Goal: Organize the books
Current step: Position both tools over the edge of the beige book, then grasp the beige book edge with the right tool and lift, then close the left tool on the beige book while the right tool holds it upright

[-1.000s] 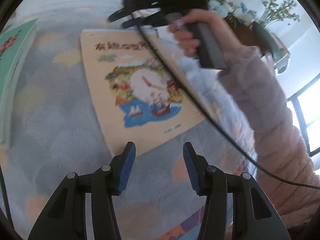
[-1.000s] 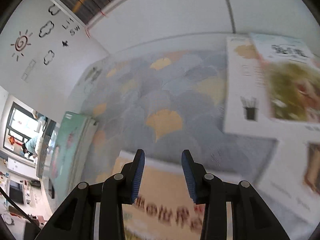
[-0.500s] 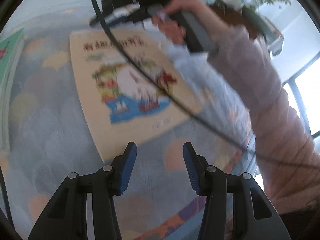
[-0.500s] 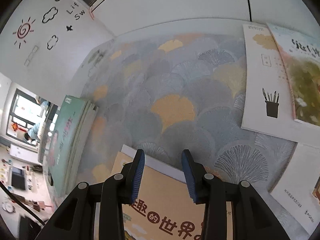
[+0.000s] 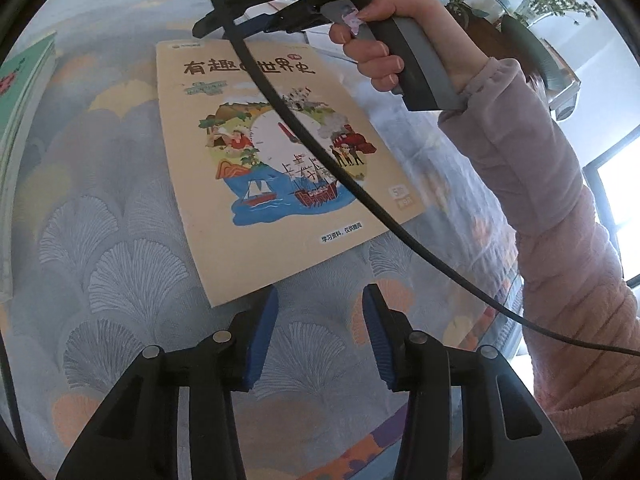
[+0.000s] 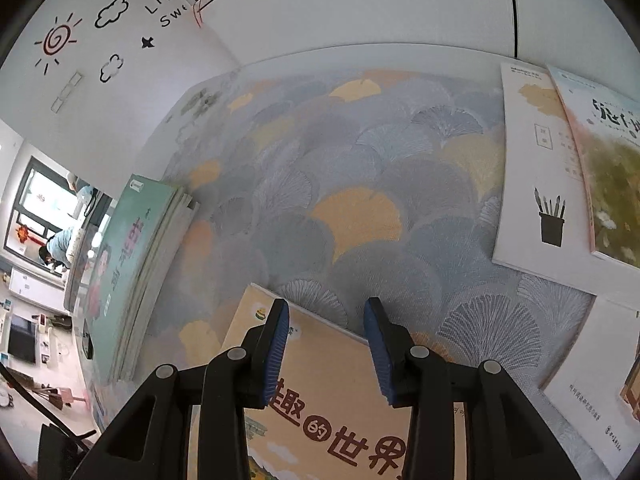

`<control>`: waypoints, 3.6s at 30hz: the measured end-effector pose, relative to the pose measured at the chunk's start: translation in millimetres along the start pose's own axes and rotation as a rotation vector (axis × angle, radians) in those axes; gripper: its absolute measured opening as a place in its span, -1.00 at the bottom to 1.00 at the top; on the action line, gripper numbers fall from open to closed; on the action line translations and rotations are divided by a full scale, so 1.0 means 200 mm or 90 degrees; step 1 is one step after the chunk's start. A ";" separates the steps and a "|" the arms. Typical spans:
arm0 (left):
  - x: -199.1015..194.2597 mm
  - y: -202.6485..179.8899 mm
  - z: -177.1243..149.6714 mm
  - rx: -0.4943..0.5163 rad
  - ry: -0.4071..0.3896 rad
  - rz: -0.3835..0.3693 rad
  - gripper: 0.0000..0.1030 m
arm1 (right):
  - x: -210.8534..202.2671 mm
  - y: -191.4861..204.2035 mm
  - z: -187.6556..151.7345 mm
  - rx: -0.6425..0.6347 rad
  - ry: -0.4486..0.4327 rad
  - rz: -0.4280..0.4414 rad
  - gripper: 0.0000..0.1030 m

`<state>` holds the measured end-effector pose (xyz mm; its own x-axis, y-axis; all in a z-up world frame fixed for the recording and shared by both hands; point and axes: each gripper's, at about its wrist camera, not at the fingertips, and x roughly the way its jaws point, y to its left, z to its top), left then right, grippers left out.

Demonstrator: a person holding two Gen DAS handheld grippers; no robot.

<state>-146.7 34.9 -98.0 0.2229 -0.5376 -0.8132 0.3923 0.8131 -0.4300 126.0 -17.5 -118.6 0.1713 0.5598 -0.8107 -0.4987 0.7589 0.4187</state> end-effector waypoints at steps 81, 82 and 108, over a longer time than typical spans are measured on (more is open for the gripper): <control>0.02 0.39 0.42 -0.070 -0.182 0.141 -0.33 | -0.33 -0.23 -0.81 0.073 -0.115 0.152 -0.67; 0.02 0.39 0.42 -0.070 -0.182 0.142 -0.33 | -0.32 -0.23 -0.81 0.075 -0.115 0.153 -0.67; -0.36 0.31 0.52 -0.061 -0.199 0.184 -0.37 | -0.55 0.04 -0.67 0.147 -0.077 0.168 -0.73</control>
<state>-46.8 100.9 -24.9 0.5760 -0.3151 -0.7543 0.1931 0.9491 -0.2489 -10.9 -117.6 -80.5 0.1682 0.7715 -0.6136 -0.3372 0.6300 0.6996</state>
